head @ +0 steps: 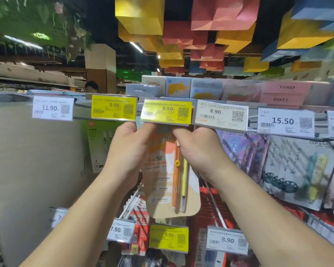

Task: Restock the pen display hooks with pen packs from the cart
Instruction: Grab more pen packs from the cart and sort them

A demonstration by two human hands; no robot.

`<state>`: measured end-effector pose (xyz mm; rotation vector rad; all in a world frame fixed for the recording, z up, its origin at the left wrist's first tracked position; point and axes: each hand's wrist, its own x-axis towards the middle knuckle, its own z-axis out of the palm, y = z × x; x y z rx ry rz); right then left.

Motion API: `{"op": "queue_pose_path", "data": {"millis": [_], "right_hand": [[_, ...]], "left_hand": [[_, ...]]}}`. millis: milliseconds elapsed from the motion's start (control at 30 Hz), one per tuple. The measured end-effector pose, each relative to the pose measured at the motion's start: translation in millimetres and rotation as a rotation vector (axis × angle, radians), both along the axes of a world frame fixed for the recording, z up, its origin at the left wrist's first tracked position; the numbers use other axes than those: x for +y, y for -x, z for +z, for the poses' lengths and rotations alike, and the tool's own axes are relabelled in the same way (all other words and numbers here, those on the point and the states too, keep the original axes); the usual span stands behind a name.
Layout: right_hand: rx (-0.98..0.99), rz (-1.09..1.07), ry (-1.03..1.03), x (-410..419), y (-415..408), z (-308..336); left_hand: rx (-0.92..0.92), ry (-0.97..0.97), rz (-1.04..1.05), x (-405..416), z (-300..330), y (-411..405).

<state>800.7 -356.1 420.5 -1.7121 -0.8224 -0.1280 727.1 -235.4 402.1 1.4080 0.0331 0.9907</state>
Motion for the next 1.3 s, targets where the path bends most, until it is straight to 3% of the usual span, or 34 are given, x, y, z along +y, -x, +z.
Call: {"op": "queue_pose_path", "data": {"millis": [133,300,433,567,767,1000,1167,1300], "right_hand": [[0.005,0.025,-0.128,-4,-6,-4],[-0.075,0.031,-0.074,0,-4,-5],[-0.016,0.068,-0.102,10,1,-2],[0.072,0.099,-0.246,19,-3,-4],[0.210,0.049,-0.366,22,-8,-9],[0.024,0.014,-0.177,14,-24,-41],[-0.036,-0.078,-0.136,23,-36,-44],[-0.066,-0.150,-0.096,32,-46,-48]], "left_hand": [[0.002,-0.008,-0.022,-2,-2,-7],[-0.030,-0.003,-0.084,6,-5,-6],[-0.055,-0.012,-0.139,11,-1,-2],[0.041,0.119,-0.171,15,1,-1],[0.082,-0.011,-0.082,16,2,-4],[0.173,0.060,-0.020,25,-11,-19],[0.320,-0.115,0.067,41,-36,-26],[0.429,-0.118,0.087,46,-50,-28]]}}
